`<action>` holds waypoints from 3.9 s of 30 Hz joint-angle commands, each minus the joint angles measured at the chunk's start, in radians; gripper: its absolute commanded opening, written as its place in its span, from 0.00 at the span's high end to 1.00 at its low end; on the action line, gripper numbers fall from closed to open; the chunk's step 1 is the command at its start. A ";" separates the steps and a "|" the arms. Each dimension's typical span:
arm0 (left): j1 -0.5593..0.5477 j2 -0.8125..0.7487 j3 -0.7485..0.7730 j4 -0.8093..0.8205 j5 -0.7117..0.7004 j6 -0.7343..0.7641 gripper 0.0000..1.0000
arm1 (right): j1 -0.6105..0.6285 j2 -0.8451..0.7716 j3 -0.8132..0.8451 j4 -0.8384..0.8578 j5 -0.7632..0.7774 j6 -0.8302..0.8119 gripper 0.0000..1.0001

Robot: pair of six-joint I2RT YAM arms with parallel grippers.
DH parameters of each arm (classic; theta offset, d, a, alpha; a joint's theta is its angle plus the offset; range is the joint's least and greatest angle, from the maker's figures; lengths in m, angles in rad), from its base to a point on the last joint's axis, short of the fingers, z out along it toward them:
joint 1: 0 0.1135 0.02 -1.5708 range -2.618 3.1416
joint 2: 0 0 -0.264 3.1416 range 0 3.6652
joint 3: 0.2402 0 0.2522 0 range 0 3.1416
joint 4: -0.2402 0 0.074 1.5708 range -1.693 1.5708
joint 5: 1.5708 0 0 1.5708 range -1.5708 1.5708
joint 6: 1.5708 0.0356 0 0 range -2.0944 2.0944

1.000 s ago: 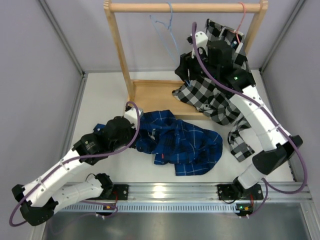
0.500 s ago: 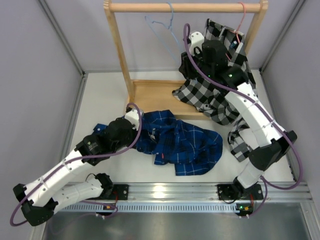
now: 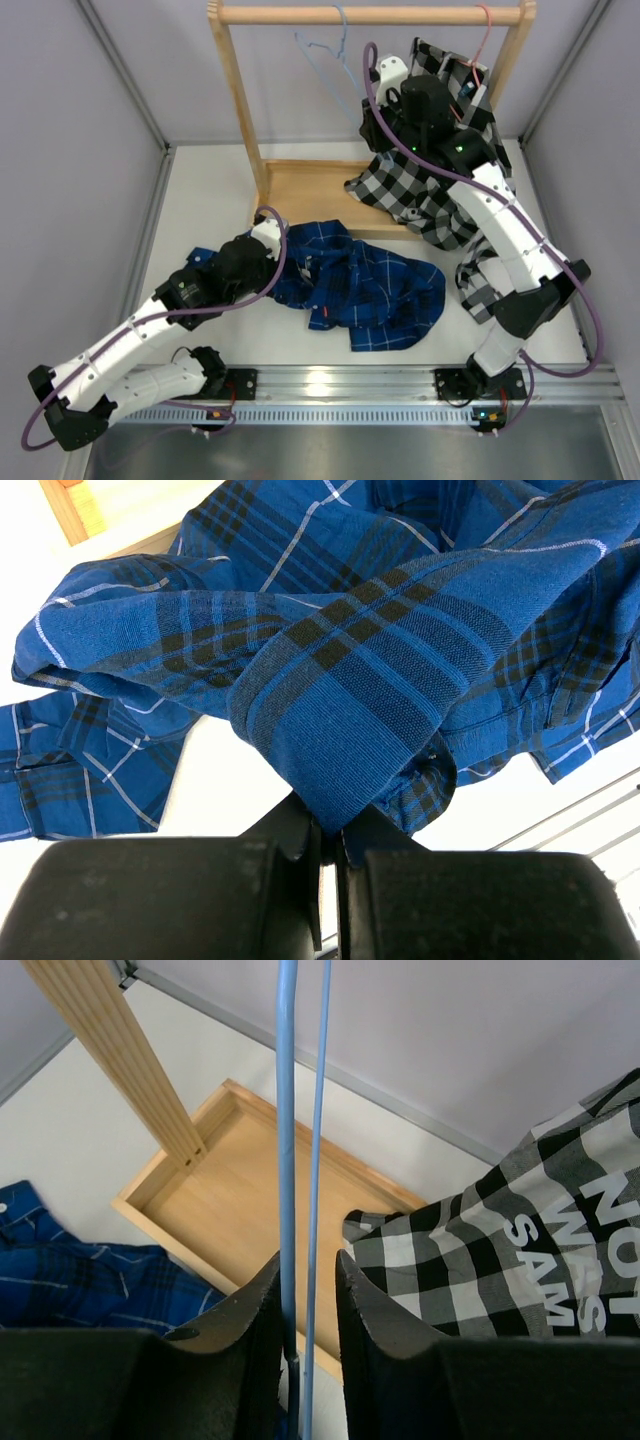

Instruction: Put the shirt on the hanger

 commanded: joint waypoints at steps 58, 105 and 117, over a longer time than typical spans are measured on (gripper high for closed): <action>0.091 0.138 0.134 0.107 -0.079 -0.252 1.00 | 0.024 -0.602 -0.561 0.048 -0.260 0.054 1.00; 0.205 0.258 0.467 -0.207 0.340 -0.007 1.00 | 0.045 -0.759 -1.102 0.452 -0.944 0.099 1.00; 0.199 0.241 0.673 -0.384 0.314 0.049 1.00 | 0.128 -0.540 -1.043 0.628 -0.764 0.034 1.00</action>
